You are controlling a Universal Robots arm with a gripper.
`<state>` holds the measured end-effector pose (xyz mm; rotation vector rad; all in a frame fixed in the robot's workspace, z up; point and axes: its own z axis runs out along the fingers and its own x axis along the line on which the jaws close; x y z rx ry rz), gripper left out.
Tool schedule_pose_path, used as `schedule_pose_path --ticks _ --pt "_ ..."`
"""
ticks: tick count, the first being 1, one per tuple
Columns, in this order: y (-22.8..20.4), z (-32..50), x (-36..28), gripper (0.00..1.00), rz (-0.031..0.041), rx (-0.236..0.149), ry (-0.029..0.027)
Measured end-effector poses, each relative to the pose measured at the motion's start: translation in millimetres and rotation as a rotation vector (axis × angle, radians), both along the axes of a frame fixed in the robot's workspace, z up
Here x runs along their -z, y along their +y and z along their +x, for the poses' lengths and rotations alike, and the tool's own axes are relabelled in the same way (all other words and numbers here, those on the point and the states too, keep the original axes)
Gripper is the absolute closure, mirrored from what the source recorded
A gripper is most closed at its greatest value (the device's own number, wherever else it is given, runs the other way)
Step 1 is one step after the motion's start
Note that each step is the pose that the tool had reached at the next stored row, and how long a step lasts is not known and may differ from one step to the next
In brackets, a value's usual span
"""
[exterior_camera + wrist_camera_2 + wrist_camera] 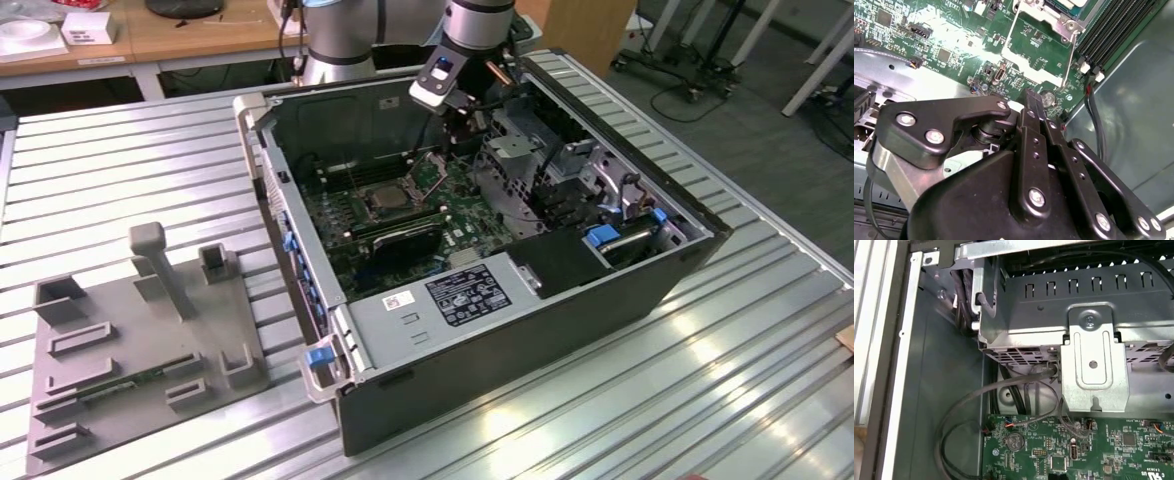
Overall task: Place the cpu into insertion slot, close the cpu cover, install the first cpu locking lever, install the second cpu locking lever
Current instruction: 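Close the cpu cover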
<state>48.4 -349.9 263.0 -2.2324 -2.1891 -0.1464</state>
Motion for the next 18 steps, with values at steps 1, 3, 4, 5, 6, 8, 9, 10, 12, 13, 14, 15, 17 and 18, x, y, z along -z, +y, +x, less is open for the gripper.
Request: schedule_pose_path --ticks 1,3,4,5,6,8,9,10,12,13,14,15,17,18 --pt "0.0 0.2 0.9 0.89 0.0000 0.000 0.0000" --pt "0.0 0.4 2.2 0.89 0.0001 0.000 0.0000" --pt "0.0 0.4 2.2 0.89 -0.0001 0.000 0.0000" --pt "0.0 0.4 2.2 0.89 -0.0002 0.000 0.0000" --pt "0.0 0.4 2.3 0.89 -0.0002 0.000 0.0000" --pt "0.0 0.4 2.7 0.89 0.0000 0.000 0.0000" --pt "0.0 0.4 2.8 0.89 0.0000 0.000 0.0000" --pt "0.0 0.4 2.9 0.89 0.0000 0.000 0.0000" --pt "0.1 0.4 3.6 0.89 0.0005 0.000 -0.0001" --pt "0.0 0.4 4.0 0.89 0.0003 0.000 -0.0001" --pt "0.0 0.4 4.6 0.89 0.0000 0.000 0.0000" --pt "0.0 0.4 5.3 0.89 0.0002 0.000 -0.0001" --pt "0.0 0.4 6.5 0.89 0.0001 0.000 0.0000" --pt "0.0 0.4 7.0 0.89 0.0001 0.000 0.0000"
